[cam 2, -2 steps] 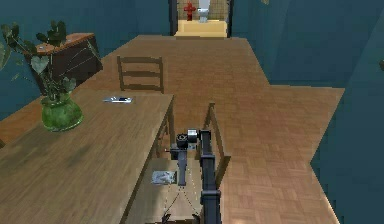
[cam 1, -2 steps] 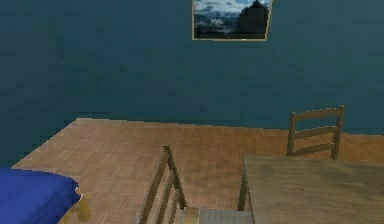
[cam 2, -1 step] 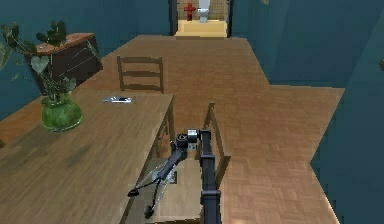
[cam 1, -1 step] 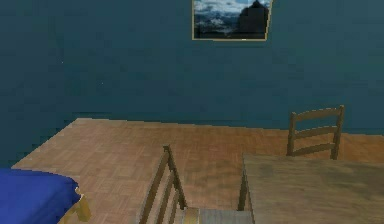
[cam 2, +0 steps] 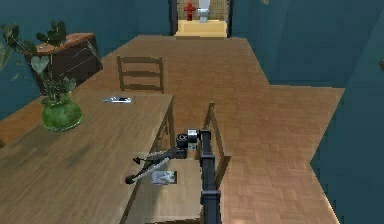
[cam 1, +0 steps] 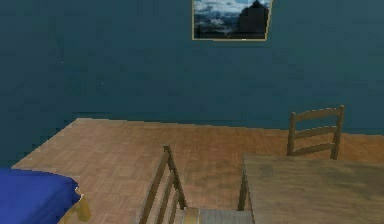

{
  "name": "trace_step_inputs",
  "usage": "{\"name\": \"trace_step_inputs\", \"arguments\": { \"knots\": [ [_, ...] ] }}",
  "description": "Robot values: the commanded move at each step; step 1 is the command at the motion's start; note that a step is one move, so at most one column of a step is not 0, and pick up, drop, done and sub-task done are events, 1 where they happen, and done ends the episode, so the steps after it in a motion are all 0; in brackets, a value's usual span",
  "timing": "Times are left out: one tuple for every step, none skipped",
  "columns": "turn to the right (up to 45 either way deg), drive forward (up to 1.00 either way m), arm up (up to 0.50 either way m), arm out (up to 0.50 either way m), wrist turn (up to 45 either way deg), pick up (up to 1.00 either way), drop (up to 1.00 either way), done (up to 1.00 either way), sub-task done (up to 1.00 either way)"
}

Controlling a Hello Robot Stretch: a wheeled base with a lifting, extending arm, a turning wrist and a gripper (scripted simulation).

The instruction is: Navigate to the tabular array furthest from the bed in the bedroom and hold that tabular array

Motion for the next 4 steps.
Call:
{"name": "trace_step_inputs", "arguments": {
  "knots": [
    [0.0,0.00,0.00,0.00,45.0,0.00,0.00,0.00,0.00],
    [0.0,0.00,0.00,0.00,24.0,0.00,0.00,0.00,0.00],
    [0.0,0.00,-0.30,0.00,0.0,0.00,0.00,0.00,0.00],
    [0.0,0.00,0.00,0.00,0.0,1.00,0.00,0.00,0.00]
  ]
}}
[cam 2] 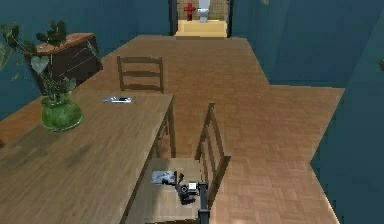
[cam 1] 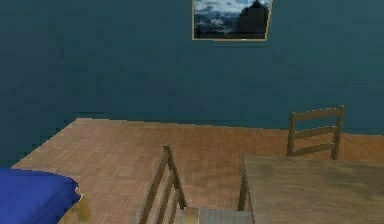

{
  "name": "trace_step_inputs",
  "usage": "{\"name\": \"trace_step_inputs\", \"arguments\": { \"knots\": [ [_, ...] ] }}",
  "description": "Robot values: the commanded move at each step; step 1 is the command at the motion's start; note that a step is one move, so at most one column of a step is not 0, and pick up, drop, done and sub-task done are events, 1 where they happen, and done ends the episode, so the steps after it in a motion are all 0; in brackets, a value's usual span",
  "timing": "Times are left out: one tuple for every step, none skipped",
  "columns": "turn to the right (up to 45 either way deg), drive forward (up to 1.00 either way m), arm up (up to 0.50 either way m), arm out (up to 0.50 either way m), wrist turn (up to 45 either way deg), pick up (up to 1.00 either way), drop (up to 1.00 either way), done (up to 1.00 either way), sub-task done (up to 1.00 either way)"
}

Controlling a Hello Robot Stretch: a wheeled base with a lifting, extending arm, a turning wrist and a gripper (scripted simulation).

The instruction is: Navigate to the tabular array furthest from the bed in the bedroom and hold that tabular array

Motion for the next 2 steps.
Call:
{"name": "trace_step_inputs", "arguments": {
  "knots": [
    [0.0,0.00,0.10,0.00,0.0,0.00,0.00,0.00,0.00],
    [0.0,0.00,0.00,0.00,0.0,0.00,0.00,1.00,0.00]
  ]
}}
